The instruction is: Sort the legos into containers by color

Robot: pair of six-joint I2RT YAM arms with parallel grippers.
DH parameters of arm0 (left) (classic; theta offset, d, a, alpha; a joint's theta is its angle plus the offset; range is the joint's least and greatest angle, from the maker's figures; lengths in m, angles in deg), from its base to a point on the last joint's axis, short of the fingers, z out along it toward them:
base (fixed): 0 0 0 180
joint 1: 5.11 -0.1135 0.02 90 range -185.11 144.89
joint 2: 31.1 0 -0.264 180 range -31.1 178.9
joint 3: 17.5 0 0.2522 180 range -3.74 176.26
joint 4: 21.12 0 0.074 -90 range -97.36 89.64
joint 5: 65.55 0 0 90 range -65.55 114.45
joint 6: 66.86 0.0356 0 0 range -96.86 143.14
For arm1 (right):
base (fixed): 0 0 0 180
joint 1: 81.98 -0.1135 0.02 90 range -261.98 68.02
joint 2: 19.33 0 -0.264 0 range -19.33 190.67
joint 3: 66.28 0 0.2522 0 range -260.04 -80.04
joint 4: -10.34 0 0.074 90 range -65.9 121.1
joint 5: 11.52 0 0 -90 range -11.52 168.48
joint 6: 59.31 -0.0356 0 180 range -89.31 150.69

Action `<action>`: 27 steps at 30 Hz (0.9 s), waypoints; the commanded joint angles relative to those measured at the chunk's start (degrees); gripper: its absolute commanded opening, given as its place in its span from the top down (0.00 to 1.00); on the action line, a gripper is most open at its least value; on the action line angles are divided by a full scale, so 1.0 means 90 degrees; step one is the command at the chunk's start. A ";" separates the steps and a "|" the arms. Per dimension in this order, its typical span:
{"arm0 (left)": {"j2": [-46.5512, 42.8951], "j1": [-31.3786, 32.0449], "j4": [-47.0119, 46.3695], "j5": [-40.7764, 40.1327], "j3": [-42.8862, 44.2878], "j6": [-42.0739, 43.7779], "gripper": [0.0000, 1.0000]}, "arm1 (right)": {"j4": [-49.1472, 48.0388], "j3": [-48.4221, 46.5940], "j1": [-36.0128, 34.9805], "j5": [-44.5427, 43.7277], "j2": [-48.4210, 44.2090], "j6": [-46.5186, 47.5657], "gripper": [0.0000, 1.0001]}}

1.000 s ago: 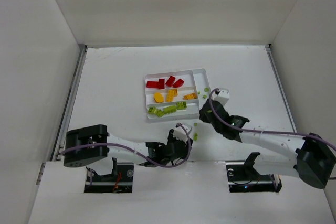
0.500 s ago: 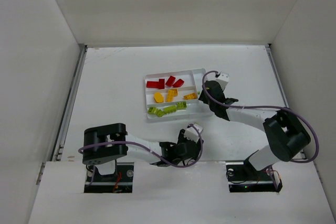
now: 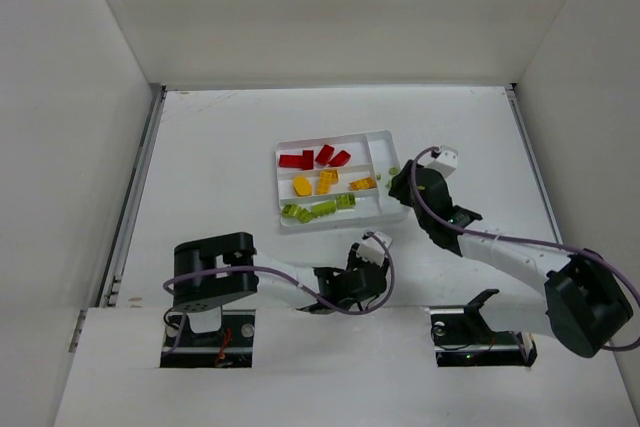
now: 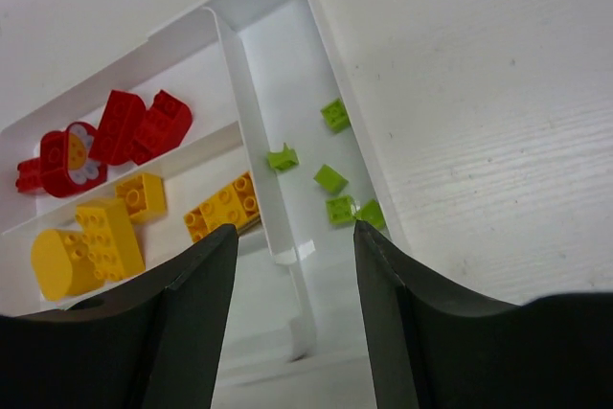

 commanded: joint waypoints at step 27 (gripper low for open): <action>-0.1825 -0.0606 0.0888 -0.0416 -0.0208 0.0179 0.87 | 0.0220 0.1106 -0.0325 0.0346 -0.1516 -0.0441 0.57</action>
